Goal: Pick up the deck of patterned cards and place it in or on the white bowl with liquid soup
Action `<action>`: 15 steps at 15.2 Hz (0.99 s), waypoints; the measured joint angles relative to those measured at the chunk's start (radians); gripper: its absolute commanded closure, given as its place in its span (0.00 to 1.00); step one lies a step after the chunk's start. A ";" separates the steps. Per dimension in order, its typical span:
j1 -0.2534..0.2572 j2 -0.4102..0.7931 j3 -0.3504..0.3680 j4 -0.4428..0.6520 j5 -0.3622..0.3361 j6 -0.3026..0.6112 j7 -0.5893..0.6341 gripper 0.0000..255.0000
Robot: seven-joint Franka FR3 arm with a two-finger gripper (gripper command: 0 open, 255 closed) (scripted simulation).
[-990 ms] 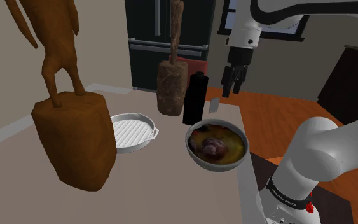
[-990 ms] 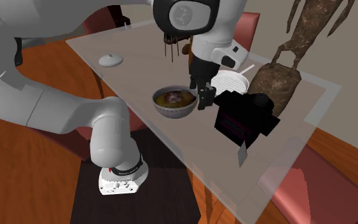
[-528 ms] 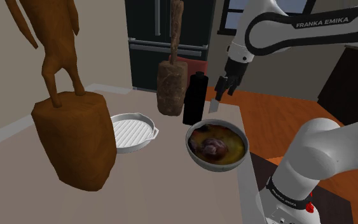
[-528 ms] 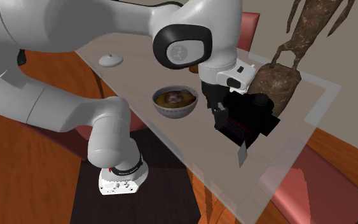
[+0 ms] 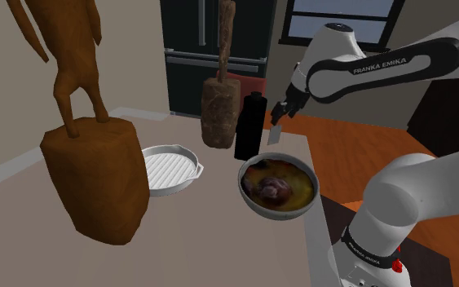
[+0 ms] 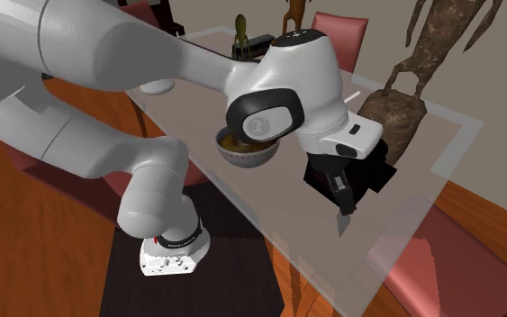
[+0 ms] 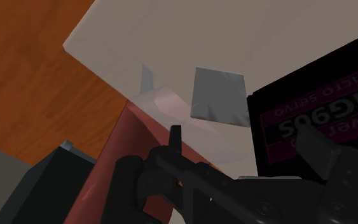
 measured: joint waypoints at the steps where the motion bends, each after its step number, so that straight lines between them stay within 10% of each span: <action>1: -0.008 0.010 0.002 -0.010 -0.008 0.033 0.007 0.00; 14: -0.030 0.130 -0.003 -0.030 -0.034 0.190 0.020 0.00; 15: -0.030 0.130 -0.003 -0.030 -0.034 0.190 0.020 1.00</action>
